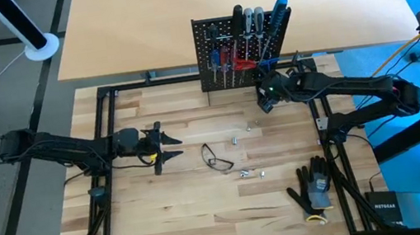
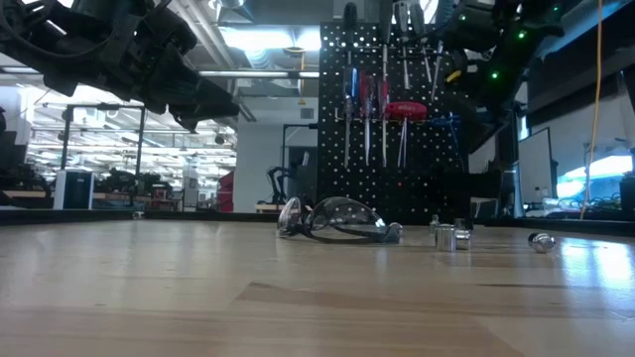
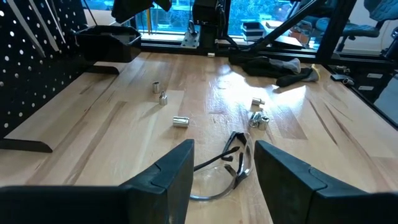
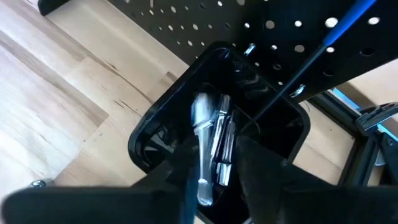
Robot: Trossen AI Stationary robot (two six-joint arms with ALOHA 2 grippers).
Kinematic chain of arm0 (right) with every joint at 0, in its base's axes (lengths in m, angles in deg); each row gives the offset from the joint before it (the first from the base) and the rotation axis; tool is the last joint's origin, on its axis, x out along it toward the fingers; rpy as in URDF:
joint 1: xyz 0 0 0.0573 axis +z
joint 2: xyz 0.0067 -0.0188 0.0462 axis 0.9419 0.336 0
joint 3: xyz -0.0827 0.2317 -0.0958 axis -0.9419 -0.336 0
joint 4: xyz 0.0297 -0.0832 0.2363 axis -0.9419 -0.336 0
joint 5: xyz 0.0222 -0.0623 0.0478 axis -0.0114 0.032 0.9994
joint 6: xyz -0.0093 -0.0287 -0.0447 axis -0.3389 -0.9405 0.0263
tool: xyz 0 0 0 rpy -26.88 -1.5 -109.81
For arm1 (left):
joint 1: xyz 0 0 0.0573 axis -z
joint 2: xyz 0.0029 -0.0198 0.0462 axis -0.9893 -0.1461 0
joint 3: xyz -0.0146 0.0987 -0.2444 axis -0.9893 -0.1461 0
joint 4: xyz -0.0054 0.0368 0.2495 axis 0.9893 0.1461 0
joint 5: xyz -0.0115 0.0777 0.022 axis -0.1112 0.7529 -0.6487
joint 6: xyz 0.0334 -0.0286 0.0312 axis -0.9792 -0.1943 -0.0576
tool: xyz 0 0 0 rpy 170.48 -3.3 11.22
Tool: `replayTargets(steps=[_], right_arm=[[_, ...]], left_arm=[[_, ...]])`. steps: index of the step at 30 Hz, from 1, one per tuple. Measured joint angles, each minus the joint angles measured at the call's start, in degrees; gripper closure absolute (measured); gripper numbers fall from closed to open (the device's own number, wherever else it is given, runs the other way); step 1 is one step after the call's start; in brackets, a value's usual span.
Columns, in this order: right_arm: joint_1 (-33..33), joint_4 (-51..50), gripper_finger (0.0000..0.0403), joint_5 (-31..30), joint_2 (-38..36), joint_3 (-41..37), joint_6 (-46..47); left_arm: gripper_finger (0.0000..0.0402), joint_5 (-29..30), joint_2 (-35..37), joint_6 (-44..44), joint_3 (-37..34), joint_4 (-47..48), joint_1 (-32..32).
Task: Hang tools onto peg board
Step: Put the silver socket in the black bin on the peg board
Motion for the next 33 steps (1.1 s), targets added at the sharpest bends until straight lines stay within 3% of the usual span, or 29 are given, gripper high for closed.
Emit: replayTargets(steps=[6,13,19,25,33], right_arm=[[0.12,-0.36,0.0245,1.02,0.03,0.00,0.43],[1.89,-3.90,0.0238,16.83,-0.06,0.04,6.15],[8.99,-7.12,0.0238,17.63,-0.32,0.04,14.43],[17.54,-3.52,0.0237,12.21,-0.32,0.04,21.98],[26.69,-3.15,0.0237,-3.59,2.63,0.04,35.40]], left_arm=[[0.0243,-0.11,0.00,0.04,-0.02,0.06,0.00],[0.0243,-0.13,0.00,0.11,0.00,0.06,0.00],[0.0243,-0.11,0.00,0.99,-0.01,0.12,0.00],[0.0243,-0.11,0.00,1.22,-0.02,0.12,0.00],[0.0243,-0.09,0.00,1.27,0.00,0.11,0.00]])
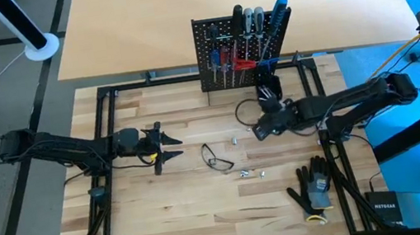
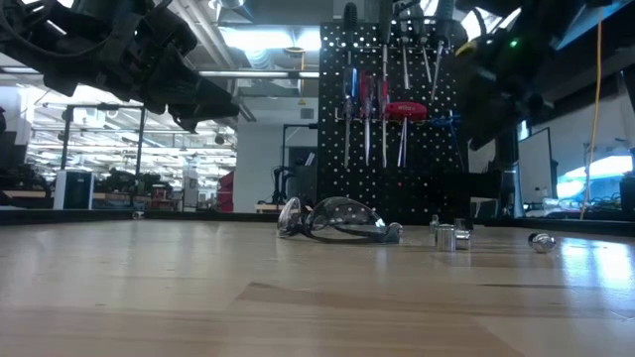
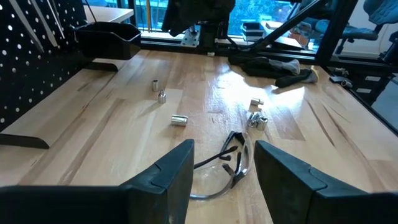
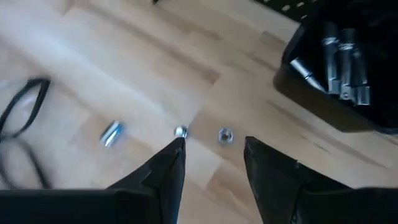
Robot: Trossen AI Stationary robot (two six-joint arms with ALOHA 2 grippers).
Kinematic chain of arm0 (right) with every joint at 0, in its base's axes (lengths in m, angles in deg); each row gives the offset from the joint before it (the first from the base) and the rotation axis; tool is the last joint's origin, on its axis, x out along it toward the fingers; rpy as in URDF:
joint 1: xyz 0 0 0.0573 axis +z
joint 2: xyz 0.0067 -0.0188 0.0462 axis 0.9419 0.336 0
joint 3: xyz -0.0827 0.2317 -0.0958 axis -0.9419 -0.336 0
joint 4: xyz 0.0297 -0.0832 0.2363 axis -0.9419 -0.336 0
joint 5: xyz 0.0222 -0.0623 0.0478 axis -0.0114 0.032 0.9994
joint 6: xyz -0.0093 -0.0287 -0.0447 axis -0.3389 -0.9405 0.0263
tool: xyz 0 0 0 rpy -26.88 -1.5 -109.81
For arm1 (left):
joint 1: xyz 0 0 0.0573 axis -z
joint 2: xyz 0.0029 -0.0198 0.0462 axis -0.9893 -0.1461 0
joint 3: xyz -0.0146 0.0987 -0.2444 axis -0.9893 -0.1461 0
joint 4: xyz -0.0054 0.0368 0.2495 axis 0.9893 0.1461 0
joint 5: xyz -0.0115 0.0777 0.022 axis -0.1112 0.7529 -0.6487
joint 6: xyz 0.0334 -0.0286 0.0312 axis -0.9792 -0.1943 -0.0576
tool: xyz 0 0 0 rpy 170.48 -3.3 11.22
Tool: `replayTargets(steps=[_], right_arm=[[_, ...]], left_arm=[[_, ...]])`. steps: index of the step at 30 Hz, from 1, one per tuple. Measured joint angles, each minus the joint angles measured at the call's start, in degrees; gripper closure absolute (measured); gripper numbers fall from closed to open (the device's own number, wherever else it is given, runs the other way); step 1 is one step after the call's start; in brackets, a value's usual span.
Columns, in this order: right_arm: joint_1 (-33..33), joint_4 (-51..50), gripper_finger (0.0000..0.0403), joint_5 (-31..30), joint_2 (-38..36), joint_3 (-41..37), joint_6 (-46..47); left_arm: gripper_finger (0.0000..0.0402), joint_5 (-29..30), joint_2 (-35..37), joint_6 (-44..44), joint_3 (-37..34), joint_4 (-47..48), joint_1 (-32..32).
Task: Hang tools onto peg board
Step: Put the silver socket in the black bin on the peg board
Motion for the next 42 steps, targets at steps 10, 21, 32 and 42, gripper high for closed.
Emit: replayTargets(steps=[10,21,32,42], right_arm=[[0.23,6.48,0.0237,-0.93,11.24,0.00,5.78],[-1.24,4.57,0.0237,-2.34,17.05,-0.04,5.17],[-2.91,4.85,0.0237,-2.48,17.79,-0.06,5.09],[-5.03,11.51,0.0237,-0.85,18.05,-5.25,5.55]], left_arm=[[0.0243,0.02,0.00,-0.03,-0.02,-0.07,0.00],[0.0243,0.02,0.00,-0.58,-0.01,-0.07,0.00],[0.0243,0.02,0.00,-0.55,-0.01,-0.04,0.00],[0.0243,0.02,0.00,-0.55,0.00,-0.04,0.00]])
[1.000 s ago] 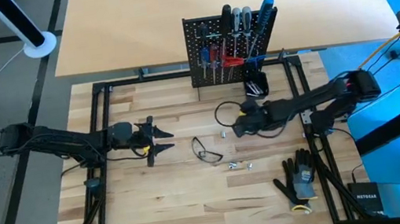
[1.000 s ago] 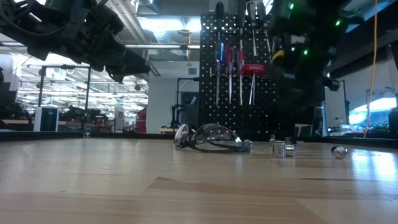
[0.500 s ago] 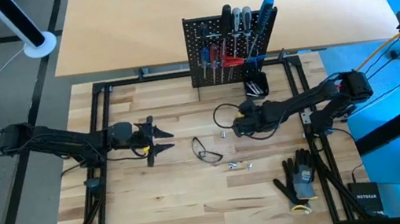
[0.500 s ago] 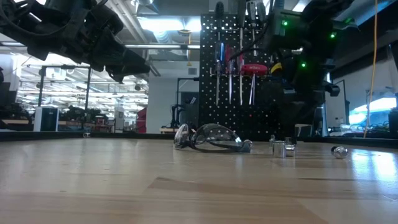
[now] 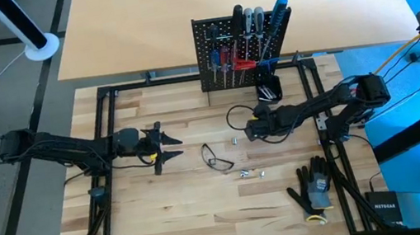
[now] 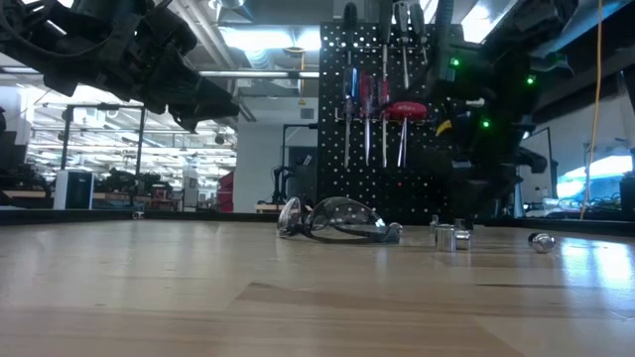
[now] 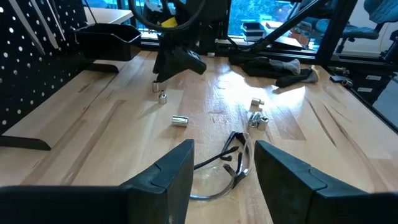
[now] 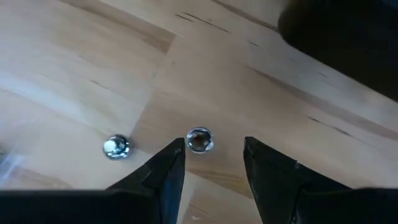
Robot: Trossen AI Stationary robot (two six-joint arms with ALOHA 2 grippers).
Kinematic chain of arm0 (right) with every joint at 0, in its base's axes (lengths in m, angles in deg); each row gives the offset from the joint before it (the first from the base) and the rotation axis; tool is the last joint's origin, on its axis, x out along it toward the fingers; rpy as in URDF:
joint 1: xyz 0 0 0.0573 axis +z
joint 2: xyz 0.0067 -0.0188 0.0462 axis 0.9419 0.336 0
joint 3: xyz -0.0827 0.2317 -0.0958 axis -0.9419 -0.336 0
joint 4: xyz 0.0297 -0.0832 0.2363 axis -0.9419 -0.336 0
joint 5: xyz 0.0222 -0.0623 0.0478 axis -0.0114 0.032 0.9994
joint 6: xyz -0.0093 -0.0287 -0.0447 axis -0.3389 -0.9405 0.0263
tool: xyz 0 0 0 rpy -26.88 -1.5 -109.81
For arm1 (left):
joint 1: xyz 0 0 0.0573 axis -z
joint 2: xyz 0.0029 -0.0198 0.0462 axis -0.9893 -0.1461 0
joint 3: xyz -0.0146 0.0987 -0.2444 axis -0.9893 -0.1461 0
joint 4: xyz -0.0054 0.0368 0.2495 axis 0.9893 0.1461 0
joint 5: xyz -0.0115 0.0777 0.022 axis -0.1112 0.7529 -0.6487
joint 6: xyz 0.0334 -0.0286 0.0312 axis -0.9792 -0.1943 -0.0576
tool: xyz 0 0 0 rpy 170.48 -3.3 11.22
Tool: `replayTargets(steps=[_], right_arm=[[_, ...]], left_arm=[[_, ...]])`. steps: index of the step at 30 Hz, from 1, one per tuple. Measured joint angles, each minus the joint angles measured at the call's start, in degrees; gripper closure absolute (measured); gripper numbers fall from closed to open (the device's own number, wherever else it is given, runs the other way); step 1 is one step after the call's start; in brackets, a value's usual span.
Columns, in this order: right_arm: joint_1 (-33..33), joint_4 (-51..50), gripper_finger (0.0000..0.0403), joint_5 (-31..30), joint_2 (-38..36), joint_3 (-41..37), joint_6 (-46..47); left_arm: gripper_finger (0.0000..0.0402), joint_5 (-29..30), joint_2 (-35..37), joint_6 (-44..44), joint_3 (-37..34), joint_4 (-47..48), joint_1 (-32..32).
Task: Hang tools onto peg board
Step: Put the silver socket in the black bin on the peg board
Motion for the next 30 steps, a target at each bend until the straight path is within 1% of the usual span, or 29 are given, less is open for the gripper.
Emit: replayTargets(steps=[11,17,26,30], right_arm=[[-0.31,6.99,0.0237,0.47,0.00,-3.24,-0.43],[-0.31,8.86,0.0237,-2.52,0.00,-5.24,-0.46],[-0.31,13.60,0.0237,-3.50,0.00,-5.32,-3.62],[-0.31,13.60,0.0237,-3.59,0.00,-5.32,-3.67]], left_arm=[[0.0243,0.00,0.00,0.01,0.00,0.00,0.00],[0.0243,0.00,0.00,0.02,0.00,-0.02,0.00],[0.0243,0.00,0.00,0.02,0.00,-0.03,0.00],[0.0243,0.01,0.00,0.02,0.00,-0.02,0.00]])
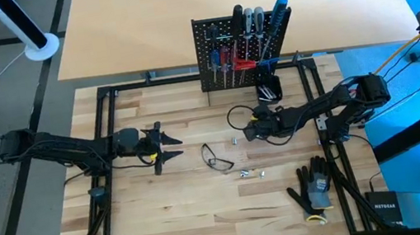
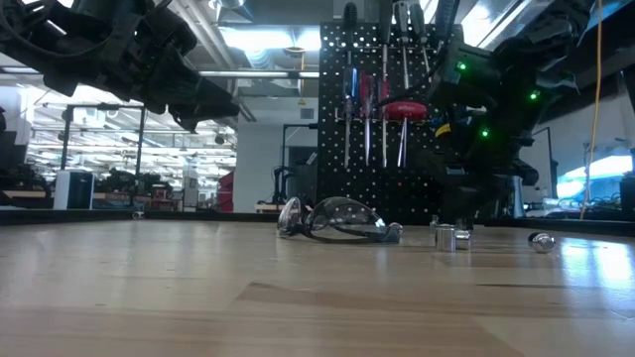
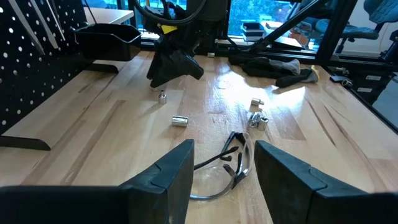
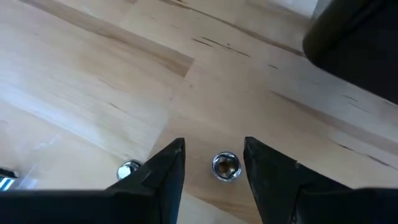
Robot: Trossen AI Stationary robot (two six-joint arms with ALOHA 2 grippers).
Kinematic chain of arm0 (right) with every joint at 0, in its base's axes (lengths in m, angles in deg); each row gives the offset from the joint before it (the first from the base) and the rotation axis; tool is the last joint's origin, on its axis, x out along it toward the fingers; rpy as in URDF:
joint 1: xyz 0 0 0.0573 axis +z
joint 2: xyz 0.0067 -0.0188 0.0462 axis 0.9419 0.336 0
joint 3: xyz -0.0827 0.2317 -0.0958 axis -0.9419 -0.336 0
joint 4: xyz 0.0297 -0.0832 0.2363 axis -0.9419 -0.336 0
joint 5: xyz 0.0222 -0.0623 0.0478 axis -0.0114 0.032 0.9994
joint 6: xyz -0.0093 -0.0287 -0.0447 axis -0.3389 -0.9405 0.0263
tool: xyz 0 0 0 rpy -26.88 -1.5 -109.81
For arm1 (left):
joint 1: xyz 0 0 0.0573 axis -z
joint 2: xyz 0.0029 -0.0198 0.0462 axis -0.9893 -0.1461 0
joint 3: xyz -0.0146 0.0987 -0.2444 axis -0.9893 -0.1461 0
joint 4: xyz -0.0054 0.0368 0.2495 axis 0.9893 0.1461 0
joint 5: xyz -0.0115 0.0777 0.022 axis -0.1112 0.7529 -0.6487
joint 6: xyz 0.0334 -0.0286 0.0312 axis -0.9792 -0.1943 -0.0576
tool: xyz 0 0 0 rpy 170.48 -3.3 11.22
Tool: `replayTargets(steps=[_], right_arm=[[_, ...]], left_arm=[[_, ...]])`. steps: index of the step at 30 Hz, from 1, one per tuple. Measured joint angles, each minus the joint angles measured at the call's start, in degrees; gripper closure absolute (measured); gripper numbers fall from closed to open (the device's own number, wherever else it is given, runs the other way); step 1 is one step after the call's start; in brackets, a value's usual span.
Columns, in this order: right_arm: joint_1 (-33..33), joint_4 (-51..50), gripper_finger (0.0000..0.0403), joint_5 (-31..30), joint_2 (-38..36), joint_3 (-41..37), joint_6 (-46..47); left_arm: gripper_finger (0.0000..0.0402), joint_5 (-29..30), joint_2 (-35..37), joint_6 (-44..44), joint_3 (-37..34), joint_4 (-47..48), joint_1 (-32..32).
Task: Hang tools onto peg board
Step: Put the silver socket in the black bin on the peg board
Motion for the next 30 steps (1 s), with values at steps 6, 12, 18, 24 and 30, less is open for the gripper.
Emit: replayTargets(steps=[6,12,18,24,30], right_arm=[[-1.06,0.06,0.0237,0.48,2.25,0.02,-0.01],[-2.90,1.10,0.0237,2.72,4.35,0.15,-1.24],[-2.89,1.14,0.0240,3.43,4.26,0.13,-1.42],[-2.89,1.34,0.0288,4.21,4.26,0.17,-2.48],[-2.86,1.34,0.0340,4.42,4.26,0.20,-4.15]], left_arm=[[0.0243,-0.01,0.00,0.00,-0.01,-0.01,0.00],[0.0243,0.01,0.00,-0.02,0.00,-0.09,0.00],[0.0243,0.00,0.00,-0.17,0.00,-0.07,0.00],[0.0243,0.01,0.00,-0.06,0.00,-0.02,0.00],[0.0243,0.01,0.00,-0.28,0.00,-0.04,0.00]])
